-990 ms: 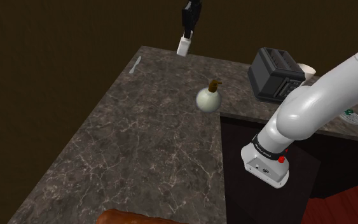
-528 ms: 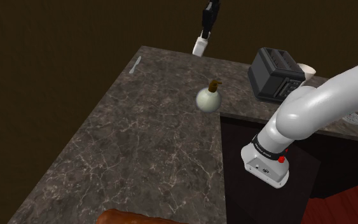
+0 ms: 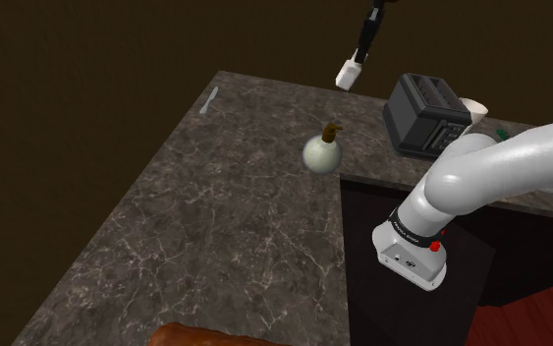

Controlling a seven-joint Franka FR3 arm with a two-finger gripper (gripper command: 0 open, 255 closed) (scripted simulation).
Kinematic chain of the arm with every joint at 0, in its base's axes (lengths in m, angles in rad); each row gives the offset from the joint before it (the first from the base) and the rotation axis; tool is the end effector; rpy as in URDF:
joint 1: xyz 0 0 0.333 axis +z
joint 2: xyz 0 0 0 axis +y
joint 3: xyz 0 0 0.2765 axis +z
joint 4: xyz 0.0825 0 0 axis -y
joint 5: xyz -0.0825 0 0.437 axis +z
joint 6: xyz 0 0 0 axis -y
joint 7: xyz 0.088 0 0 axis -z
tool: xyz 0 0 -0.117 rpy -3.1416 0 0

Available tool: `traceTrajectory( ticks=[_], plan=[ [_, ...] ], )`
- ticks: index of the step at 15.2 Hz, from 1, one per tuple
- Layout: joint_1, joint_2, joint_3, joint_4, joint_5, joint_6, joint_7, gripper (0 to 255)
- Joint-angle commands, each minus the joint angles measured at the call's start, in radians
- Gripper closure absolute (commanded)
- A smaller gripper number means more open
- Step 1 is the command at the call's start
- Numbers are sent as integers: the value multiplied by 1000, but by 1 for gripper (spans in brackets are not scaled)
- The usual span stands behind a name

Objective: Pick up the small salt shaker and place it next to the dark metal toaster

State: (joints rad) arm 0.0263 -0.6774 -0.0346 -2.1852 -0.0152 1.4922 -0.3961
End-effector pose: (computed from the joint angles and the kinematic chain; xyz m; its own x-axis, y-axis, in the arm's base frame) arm 0.4082 -0.0078 0.5914 0.9231 0.3844 -0.0122 0.3843 -0.9231 -0.0121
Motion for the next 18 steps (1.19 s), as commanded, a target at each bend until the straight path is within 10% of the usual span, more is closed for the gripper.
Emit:
traceTrajectory(
  ticks=[1,18],
  plan=[
    [-12,-62,-29,-42,-21,-20,-35,255],
    [-129,-382,-325,-123,-309,-218,-377,255]
  ],
)
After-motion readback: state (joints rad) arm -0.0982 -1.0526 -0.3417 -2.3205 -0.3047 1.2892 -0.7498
